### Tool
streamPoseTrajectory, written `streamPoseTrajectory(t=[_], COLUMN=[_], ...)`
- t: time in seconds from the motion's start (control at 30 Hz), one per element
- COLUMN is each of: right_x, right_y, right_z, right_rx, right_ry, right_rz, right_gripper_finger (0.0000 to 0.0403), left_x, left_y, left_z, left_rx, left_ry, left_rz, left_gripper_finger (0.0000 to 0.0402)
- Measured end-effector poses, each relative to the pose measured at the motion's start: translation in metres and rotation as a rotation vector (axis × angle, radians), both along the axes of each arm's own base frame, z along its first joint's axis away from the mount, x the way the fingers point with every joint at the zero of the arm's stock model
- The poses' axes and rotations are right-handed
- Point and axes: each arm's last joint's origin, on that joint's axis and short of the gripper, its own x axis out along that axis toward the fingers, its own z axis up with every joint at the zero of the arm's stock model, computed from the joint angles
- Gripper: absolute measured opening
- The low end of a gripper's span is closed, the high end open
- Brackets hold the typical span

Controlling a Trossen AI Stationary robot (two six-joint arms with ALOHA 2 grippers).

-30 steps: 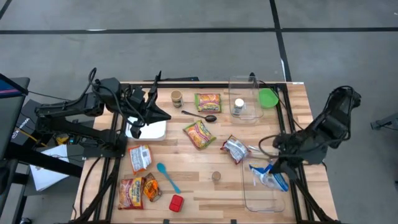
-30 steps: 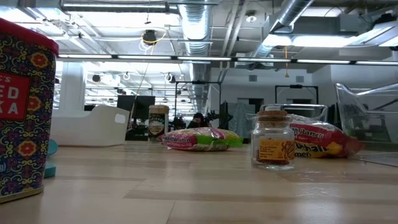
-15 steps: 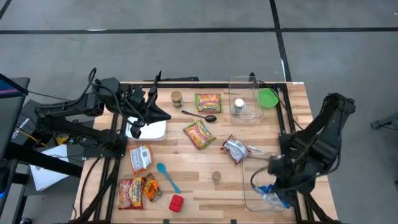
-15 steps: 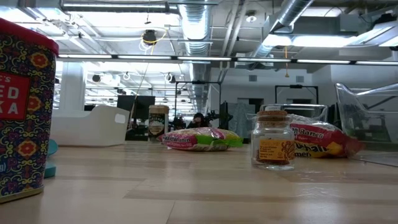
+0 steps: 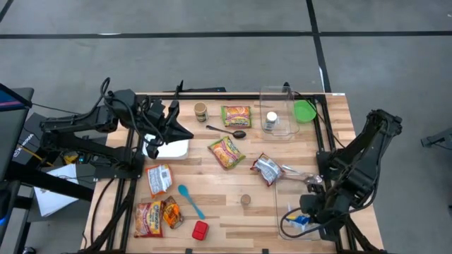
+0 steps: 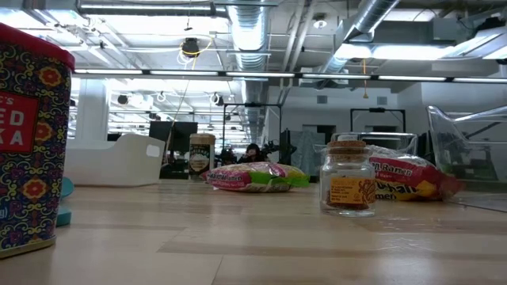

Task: Pick & Place Food Item
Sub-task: Put the blue noodle pack into the bottom transparent bin

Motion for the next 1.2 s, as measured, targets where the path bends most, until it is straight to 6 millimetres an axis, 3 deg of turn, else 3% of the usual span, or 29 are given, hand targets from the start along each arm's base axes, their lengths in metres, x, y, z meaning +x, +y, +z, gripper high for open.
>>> streamPoseTrajectory(t=[0.27, 0.77, 1.2], right_x=[0.007, 0.016, 0.027], right_y=[-0.004, 0.020, 0.033], right_z=[-0.019, -0.049, -0.058], right_rx=[-0.091, -0.074, 0.033], right_ry=[0.028, 0.076, 0.137], right_rz=[0.044, 0.087, -0.090], right_gripper_finger=[0.0000, 0.0000, 0.0000], left_x=[0.000, 0.000, -0.001], left_y=[0.000, 0.000, -0.001], left_z=[0.000, -0.002, -0.007], left_rx=[0.002, 0.006, 0.005], left_ry=[0.000, 0.018, 0.068], left_rz=[0.000, -0.013, -0.030], left_gripper_finger=[0.0001, 0.0001, 0.0001])
